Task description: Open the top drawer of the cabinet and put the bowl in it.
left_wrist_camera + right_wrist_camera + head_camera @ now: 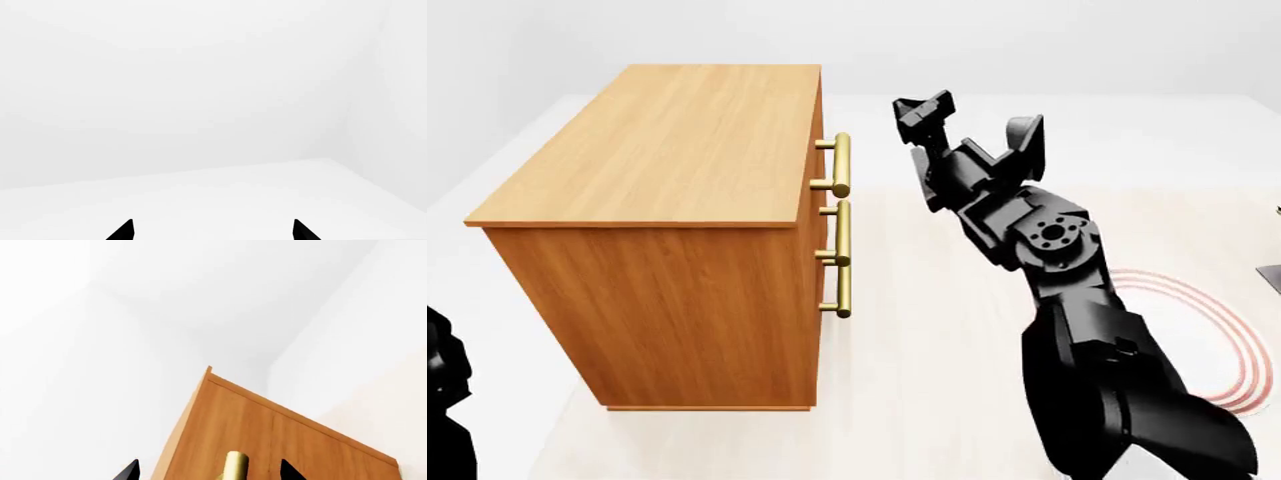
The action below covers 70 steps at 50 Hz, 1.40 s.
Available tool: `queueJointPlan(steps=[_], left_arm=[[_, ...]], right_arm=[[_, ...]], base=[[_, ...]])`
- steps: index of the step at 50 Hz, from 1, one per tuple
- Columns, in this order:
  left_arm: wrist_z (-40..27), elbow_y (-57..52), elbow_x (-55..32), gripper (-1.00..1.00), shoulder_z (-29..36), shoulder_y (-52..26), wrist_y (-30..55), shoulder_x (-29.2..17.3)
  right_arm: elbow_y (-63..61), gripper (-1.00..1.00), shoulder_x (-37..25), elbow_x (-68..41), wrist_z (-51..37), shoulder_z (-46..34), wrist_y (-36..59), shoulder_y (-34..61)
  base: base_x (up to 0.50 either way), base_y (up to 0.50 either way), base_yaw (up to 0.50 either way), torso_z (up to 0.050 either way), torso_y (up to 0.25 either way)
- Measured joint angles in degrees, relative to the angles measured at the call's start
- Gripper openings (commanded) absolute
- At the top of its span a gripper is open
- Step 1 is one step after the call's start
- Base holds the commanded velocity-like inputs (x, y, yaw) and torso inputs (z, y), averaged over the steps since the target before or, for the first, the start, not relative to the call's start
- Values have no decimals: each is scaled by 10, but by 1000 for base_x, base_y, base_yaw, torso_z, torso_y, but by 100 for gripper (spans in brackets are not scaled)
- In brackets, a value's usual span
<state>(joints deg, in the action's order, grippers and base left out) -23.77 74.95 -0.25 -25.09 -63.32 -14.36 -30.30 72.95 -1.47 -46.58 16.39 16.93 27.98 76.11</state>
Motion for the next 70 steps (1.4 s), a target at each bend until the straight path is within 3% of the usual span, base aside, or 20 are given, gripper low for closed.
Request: queueJointPlan(steps=[23,39,70], left_arm=[[3,0,3,100,2,-3,0,0],[2,0,4,100,5,-4,0,-1],[0,0,4,100,12,-5,0,0]], right_arm=[[18,100,13,-202,-4,-196,-35,-24],[20,100,14,-392,-1,-398,-66,-36],[18,100,15,-929,57,-963,-145,-18]], base=[[0,0,0,0,0],[0,0,0,0,0],[0,0,0,0,0]])
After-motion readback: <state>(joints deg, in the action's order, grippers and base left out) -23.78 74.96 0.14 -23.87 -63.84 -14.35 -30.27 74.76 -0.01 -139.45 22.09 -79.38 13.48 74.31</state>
